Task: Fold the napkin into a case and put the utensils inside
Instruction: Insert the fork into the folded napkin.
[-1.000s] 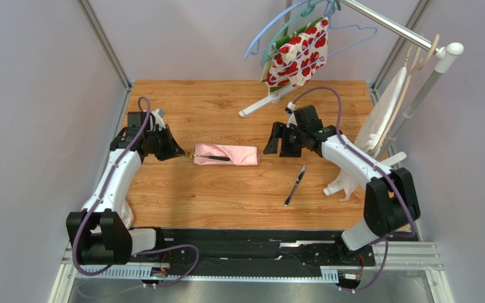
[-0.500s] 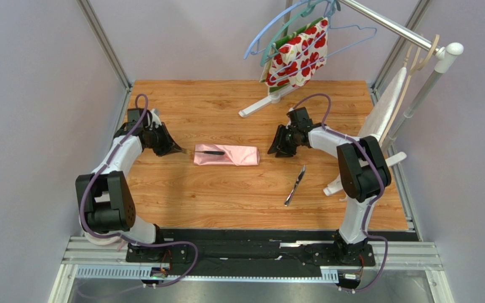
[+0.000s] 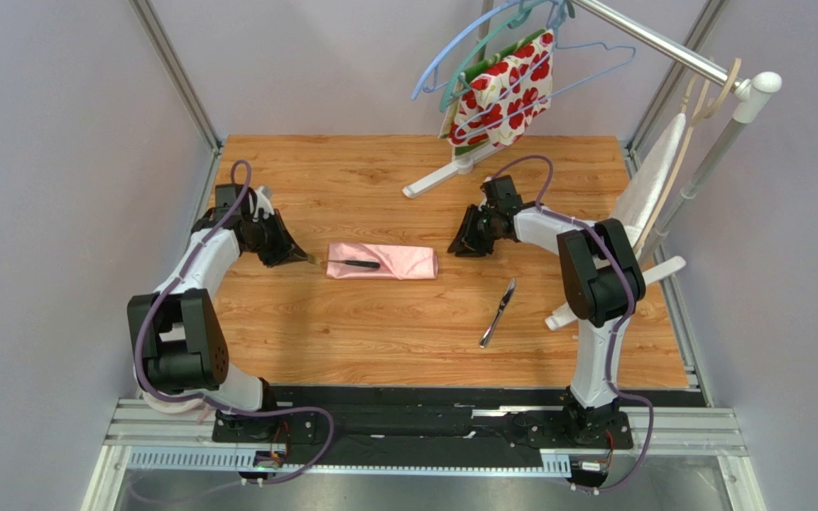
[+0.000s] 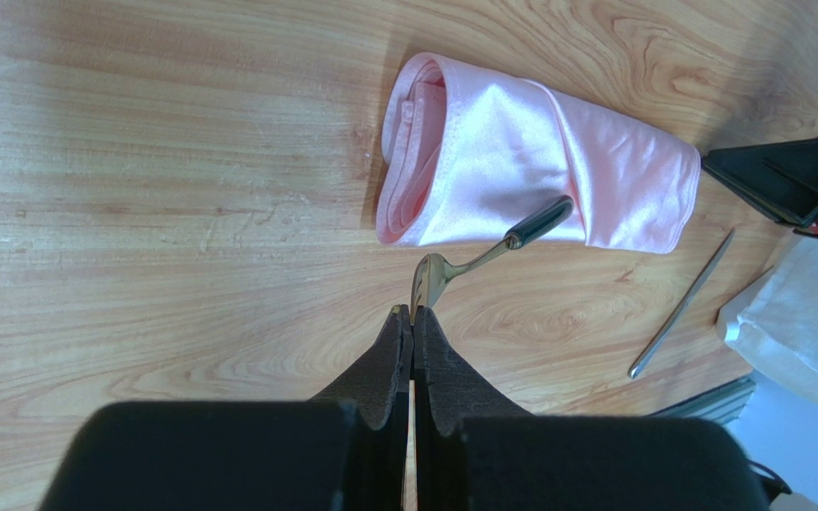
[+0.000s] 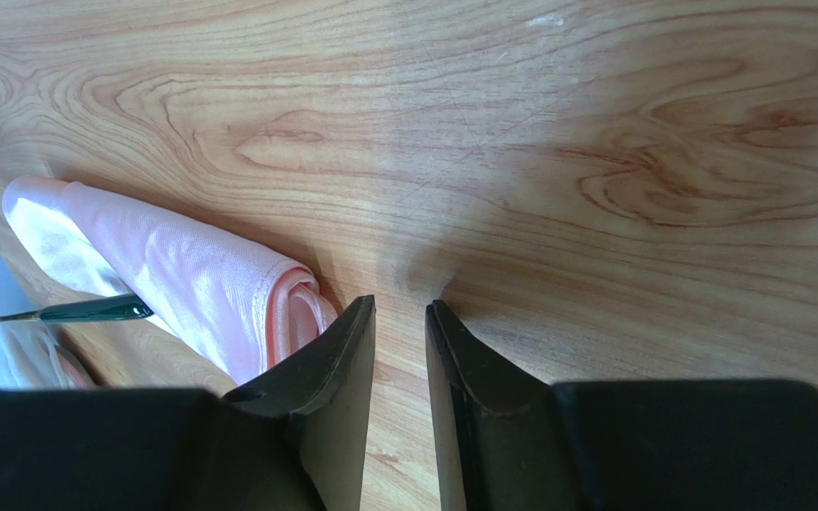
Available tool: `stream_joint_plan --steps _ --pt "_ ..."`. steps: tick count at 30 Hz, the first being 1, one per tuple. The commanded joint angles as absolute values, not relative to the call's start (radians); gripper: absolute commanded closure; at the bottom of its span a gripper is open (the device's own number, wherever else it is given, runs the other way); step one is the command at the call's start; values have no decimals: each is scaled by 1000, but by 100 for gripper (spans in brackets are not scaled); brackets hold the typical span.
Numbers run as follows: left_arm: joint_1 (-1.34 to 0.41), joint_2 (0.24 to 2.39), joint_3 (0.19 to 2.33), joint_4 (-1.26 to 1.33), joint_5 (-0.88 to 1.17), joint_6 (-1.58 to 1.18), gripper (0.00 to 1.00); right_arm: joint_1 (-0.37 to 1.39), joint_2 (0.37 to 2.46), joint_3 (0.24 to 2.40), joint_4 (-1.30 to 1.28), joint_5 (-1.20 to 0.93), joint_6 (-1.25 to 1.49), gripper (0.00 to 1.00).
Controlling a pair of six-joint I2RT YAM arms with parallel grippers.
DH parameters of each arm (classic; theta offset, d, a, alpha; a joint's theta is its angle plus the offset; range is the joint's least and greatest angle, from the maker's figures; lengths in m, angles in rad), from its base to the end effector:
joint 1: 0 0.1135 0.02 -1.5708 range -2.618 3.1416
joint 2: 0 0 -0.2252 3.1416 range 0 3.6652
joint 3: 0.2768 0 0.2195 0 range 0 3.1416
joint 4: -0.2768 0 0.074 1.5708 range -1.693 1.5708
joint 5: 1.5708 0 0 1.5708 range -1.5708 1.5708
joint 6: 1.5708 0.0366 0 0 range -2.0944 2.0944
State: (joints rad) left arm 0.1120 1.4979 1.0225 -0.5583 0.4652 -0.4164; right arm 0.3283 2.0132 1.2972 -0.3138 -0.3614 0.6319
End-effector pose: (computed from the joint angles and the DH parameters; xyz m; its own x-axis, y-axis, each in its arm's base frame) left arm 0.2735 0.0142 0.2031 -0.8327 -0.4574 -0.3120 -0.2281 0.7969 -0.5595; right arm 0.3468 0.1318 0.1309 -0.9347 0.2653 -0.2365 0.0968 0.8304 0.5488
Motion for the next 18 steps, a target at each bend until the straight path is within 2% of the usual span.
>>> stream_joint_plan --steps 1,7,18 --pt "120 1470 1048 -578 488 -393 100 328 2036 1325 -282 -380 640 70" --pt "120 1542 1032 -517 555 -434 100 339 2040 1335 -288 -380 640 70" --pt "121 1594 1055 -517 537 -440 100 354 2056 1338 -284 -371 672 70"
